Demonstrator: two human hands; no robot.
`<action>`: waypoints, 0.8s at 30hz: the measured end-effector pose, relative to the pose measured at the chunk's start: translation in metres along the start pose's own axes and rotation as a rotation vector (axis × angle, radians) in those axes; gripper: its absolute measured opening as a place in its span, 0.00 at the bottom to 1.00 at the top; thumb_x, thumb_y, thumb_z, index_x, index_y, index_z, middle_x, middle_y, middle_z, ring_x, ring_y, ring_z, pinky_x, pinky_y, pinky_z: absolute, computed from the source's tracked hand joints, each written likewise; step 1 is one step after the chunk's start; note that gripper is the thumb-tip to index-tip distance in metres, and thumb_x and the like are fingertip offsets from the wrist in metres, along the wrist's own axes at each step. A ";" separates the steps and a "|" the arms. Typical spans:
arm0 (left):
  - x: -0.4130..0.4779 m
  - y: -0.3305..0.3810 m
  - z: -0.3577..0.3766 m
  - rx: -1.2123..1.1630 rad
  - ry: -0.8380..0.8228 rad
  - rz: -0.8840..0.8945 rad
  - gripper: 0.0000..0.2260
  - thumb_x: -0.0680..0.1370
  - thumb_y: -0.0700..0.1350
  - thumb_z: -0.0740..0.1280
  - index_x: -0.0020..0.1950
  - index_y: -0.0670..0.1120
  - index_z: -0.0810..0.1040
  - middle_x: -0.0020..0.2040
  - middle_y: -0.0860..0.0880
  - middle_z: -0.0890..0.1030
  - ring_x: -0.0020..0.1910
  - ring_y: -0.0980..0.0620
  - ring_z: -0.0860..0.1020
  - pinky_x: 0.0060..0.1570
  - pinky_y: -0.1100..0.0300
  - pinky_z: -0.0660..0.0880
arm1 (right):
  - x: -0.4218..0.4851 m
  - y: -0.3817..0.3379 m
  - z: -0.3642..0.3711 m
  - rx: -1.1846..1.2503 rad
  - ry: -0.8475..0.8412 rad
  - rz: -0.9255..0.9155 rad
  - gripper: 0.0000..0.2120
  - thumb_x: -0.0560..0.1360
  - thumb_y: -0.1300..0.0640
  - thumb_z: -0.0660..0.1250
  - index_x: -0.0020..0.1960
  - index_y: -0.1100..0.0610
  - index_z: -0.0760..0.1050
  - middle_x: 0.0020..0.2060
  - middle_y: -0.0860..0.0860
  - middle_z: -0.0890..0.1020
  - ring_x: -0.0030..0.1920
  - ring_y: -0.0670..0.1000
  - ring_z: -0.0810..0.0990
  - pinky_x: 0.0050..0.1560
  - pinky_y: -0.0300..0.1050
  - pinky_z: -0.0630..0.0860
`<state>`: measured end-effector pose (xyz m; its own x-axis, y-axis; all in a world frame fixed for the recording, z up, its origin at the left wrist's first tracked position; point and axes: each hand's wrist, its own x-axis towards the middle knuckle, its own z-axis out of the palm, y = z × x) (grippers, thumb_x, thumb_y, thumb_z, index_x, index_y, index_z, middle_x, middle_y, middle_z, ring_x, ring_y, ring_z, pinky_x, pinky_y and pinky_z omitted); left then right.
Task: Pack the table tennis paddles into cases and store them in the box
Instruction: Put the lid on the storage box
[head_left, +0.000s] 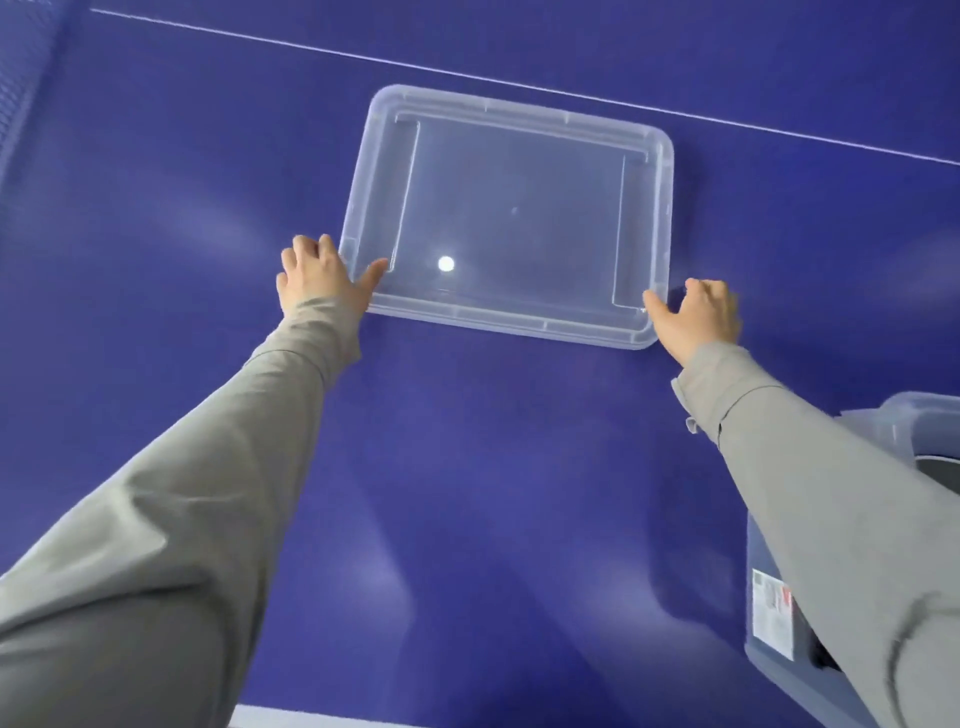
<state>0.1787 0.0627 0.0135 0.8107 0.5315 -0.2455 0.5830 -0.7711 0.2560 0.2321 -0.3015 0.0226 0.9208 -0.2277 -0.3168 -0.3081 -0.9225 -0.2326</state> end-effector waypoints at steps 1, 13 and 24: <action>0.006 0.003 0.004 -0.017 0.005 -0.007 0.31 0.74 0.64 0.62 0.64 0.39 0.69 0.65 0.40 0.67 0.65 0.40 0.64 0.61 0.46 0.63 | 0.004 0.000 0.004 -0.007 0.007 0.010 0.27 0.76 0.42 0.60 0.65 0.62 0.70 0.66 0.58 0.68 0.68 0.60 0.64 0.65 0.55 0.63; 0.011 0.028 0.014 -0.380 0.015 -0.179 0.36 0.67 0.59 0.73 0.65 0.40 0.66 0.65 0.43 0.67 0.65 0.44 0.65 0.62 0.54 0.64 | -0.004 -0.025 0.021 0.352 0.153 0.088 0.28 0.74 0.50 0.67 0.68 0.63 0.64 0.66 0.57 0.68 0.67 0.57 0.65 0.64 0.53 0.66; -0.056 0.025 -0.044 -0.562 -0.125 -0.308 0.33 0.60 0.63 0.76 0.58 0.48 0.75 0.54 0.51 0.79 0.52 0.47 0.77 0.40 0.56 0.75 | -0.046 0.000 -0.056 0.496 0.162 0.041 0.26 0.71 0.54 0.69 0.65 0.59 0.66 0.62 0.54 0.72 0.53 0.52 0.73 0.53 0.44 0.68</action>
<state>0.1497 0.0289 0.0744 0.6093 0.6278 -0.4844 0.7544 -0.2708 0.5980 0.2029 -0.3085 0.0886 0.9185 -0.3424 -0.1979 -0.3853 -0.6619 -0.6430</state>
